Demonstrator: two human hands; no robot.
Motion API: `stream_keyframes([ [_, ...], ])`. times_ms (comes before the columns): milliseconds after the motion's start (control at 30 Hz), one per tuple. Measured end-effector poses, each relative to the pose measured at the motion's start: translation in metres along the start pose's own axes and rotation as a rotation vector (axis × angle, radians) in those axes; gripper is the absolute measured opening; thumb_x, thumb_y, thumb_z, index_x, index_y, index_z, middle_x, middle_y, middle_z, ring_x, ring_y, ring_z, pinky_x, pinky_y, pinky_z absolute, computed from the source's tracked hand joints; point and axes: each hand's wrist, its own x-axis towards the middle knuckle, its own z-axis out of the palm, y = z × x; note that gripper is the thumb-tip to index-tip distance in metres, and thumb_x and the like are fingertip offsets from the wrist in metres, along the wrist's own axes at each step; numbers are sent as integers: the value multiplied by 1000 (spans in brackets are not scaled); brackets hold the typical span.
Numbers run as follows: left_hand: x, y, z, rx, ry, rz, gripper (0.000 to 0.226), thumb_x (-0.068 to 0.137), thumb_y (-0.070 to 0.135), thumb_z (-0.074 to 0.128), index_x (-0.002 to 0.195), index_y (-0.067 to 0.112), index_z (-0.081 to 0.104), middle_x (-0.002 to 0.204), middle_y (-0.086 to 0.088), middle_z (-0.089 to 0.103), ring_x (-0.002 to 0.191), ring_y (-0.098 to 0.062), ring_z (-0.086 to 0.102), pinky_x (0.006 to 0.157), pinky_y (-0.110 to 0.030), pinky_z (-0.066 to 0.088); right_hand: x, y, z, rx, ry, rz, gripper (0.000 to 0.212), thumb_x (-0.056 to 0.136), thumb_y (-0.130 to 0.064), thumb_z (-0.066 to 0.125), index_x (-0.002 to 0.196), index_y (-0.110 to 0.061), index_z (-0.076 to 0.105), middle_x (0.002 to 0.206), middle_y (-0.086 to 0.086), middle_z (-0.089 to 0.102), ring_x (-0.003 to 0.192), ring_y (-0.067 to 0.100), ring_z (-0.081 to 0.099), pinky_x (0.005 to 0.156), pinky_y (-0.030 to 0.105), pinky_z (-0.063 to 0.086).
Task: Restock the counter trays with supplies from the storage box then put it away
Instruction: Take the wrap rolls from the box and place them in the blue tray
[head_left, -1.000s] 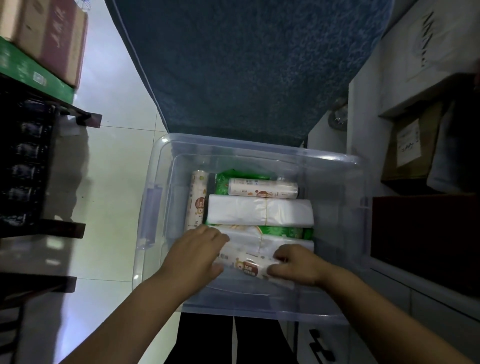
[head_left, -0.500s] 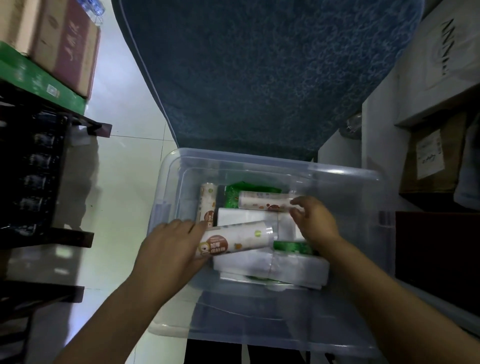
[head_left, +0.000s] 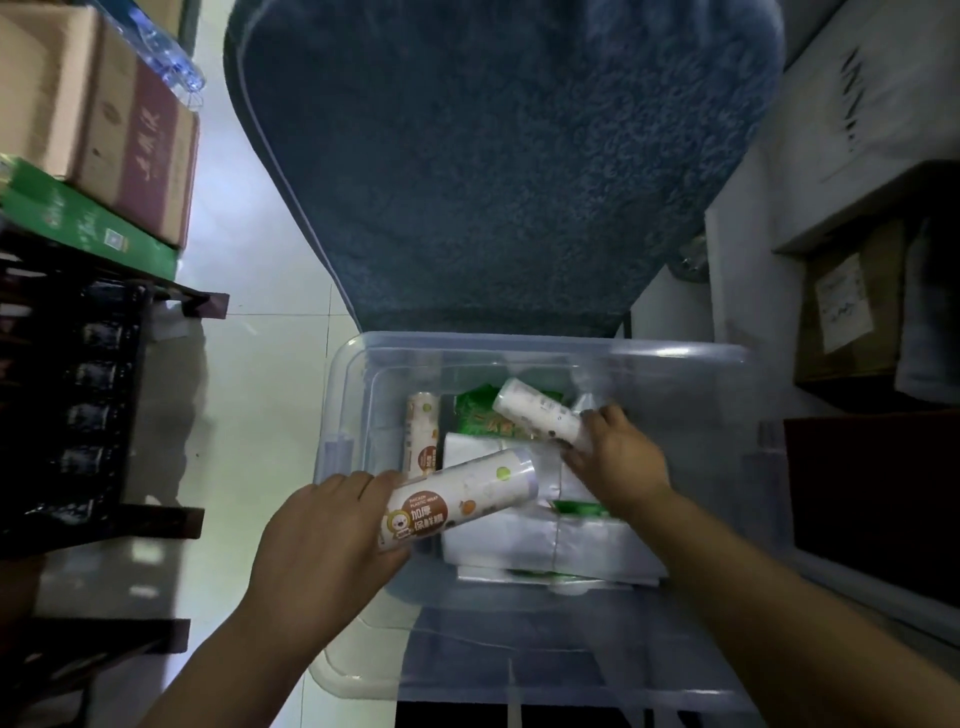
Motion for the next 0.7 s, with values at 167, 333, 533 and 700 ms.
stream_keyframes([
  [167, -7, 10, -42, -10, 43, 37, 60, 36, 47, 87, 88, 24, 67, 69, 4, 70, 53, -17, 63, 43, -25, 50, -69, 7, -63, 326, -26, 155, 39, 87, -55, 46, 116, -30, 38, 110, 8, 64, 89, 32, 62, 65, 34, 44],
  [333, -9, 30, -98, -59, 157, 104, 53, 53, 46, 80, 101, 31, 63, 81, 6, 70, 65, -18, 63, 49, -23, 41, -144, 5, -146, 493, 171, 240, 40, 81, -53, 56, 111, -29, 44, 101, 0, 64, 89, 24, 62, 72, 37, 50],
  [533, -13, 95, -163, -141, 233, 283, 45, 60, 41, 79, 101, 33, 61, 84, 7, 65, 74, -18, 58, 52, -26, 36, -249, 8, -221, 547, 378, 419, 59, 61, -53, 74, 105, -34, 40, 92, -13, 57, 76, 6, 60, 61, 24, 49],
  [700, -23, 181, -196, -132, 278, 507, 34, 63, 38, 77, 93, 36, 61, 75, 7, 62, 66, -20, 56, 47, -26, 32, -346, 25, -244, 563, 554, 606, 51, 58, -58, 70, 92, -43, 35, 78, -21, 53, 67, -7, 54, 48, 12, 38],
])
